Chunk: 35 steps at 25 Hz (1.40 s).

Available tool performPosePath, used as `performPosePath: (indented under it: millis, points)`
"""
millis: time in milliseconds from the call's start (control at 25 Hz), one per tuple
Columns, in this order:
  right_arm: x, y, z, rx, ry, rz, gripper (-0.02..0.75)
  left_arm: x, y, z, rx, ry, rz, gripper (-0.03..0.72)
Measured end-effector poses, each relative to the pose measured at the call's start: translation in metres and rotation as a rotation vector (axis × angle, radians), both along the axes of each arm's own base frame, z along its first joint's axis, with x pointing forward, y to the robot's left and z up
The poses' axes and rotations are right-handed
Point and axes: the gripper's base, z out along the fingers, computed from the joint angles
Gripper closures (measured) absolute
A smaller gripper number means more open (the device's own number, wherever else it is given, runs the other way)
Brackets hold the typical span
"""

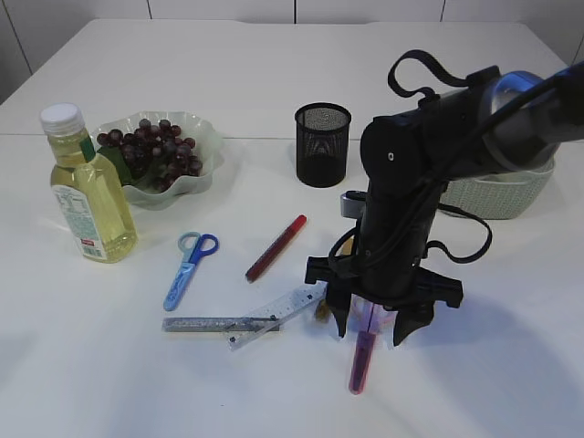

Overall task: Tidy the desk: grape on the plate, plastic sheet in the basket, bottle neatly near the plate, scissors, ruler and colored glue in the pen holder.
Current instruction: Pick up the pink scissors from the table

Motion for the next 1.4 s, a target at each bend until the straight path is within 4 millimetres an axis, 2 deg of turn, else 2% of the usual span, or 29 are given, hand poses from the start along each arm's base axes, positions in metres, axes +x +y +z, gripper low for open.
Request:
performPosePath:
  millis: [960,1400]
  points:
    - [-0.002,-0.001,-0.019,-0.039,0.075,-0.021,0.226,-0.001,0.001,-0.001,0.010,0.008,-0.002,0.222]
    - [0.000,-0.001,-0.018,-0.048,0.062,-0.062,0.226,-0.001,0.001,-0.001,0.010,0.010,-0.002,0.222]
